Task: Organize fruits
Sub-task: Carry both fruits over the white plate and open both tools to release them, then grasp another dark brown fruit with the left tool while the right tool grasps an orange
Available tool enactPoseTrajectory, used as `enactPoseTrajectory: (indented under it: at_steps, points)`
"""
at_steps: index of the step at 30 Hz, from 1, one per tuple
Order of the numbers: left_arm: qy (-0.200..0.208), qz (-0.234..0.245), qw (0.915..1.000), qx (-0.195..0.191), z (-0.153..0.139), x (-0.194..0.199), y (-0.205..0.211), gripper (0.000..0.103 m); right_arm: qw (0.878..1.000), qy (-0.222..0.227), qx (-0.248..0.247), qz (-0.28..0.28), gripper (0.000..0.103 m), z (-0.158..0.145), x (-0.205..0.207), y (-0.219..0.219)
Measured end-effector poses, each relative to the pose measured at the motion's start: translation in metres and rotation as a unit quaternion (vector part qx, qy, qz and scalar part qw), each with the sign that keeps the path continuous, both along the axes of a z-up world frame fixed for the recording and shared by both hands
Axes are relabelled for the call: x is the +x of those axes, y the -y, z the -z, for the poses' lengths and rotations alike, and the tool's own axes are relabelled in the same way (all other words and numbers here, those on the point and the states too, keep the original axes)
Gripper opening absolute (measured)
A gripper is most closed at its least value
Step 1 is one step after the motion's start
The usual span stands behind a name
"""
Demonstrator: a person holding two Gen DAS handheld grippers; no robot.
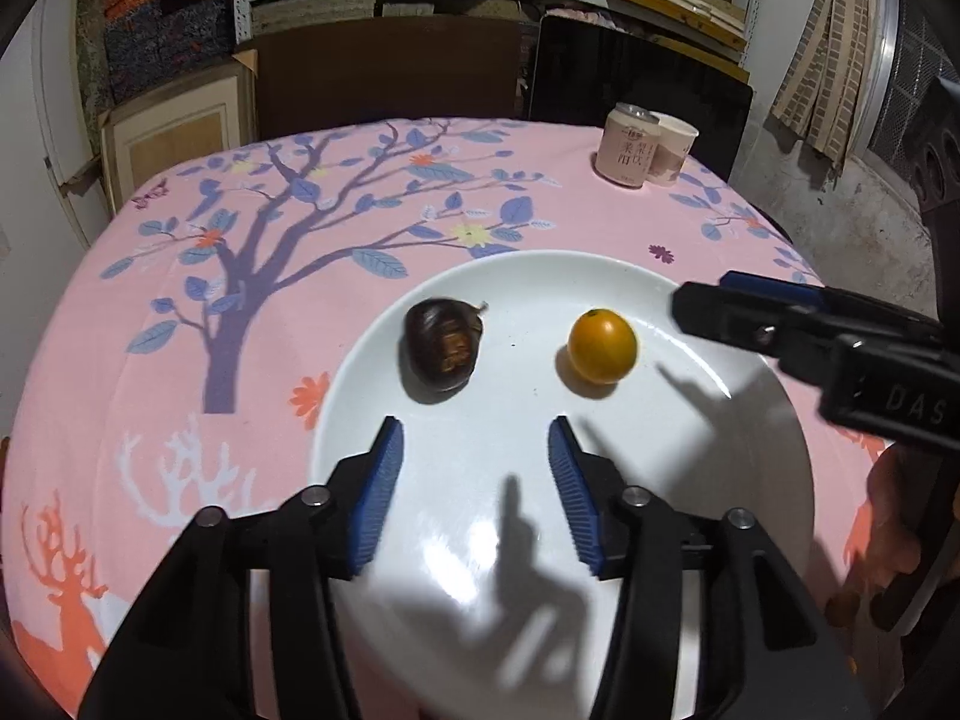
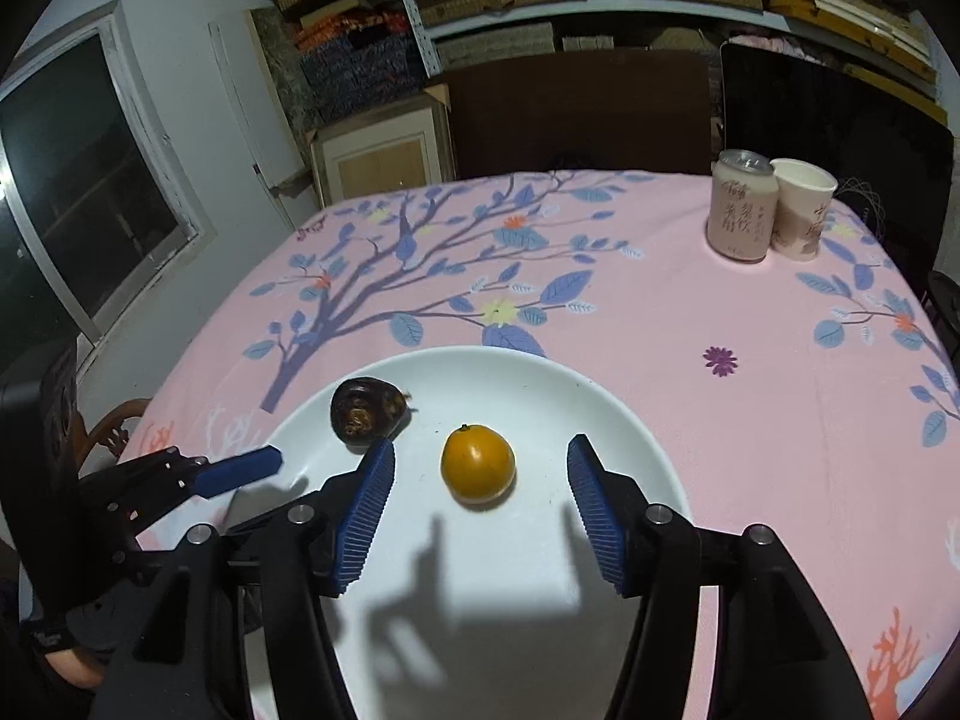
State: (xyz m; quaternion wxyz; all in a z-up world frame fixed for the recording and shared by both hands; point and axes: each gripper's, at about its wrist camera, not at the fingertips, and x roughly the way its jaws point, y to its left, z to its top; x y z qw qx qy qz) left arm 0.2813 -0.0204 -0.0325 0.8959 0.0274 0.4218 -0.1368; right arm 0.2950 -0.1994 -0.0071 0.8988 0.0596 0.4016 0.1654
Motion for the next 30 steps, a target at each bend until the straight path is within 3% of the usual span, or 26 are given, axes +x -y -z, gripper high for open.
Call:
enactPoseTrajectory:
  at_steps: [4,8,11,16,19,22,24,28,30]
  points:
    - [0.015,0.020,0.9997,0.004,-0.014,-0.053,-0.007,0.056,1.000,0.008,0.012,0.011,0.067,-0.016,-0.048,0.018]
    - [0.032,0.049,0.9983,-0.003,-0.022,-0.126,-0.013,0.074,1.000,0.004,0.021,0.019,0.070,-0.019,-0.118,0.040]
    - [0.032,0.074,0.9967,0.007,-0.015,-0.183,-0.016,0.076,0.999,0.006,0.022,0.026,0.071,-0.009,-0.174,0.055]
    - [0.011,0.095,0.9946,0.039,0.012,-0.243,-0.016,0.076,0.997,0.000,0.047,0.057,0.072,0.021,-0.242,0.076]
    - [0.006,0.102,0.9930,0.060,0.027,-0.260,-0.014,0.076,0.995,-0.007,0.077,0.066,0.073,0.035,-0.267,0.081]
    - [0.008,0.100,0.9911,0.087,0.038,-0.260,-0.008,0.074,0.995,-0.019,0.074,0.060,0.072,0.043,-0.277,0.075]
    - [0.004,0.104,0.9905,0.090,0.040,-0.257,-0.003,0.061,0.996,-0.014,0.058,0.059,0.072,0.042,-0.283,0.071]
    - [0.004,0.108,0.9900,0.090,0.047,-0.246,0.006,0.046,0.997,0.011,0.044,0.063,0.072,0.031,-0.295,0.071]
    - [0.000,0.103,0.9914,0.080,0.050,-0.239,0.006,0.043,0.997,0.018,0.038,0.065,0.072,0.028,-0.299,0.073]
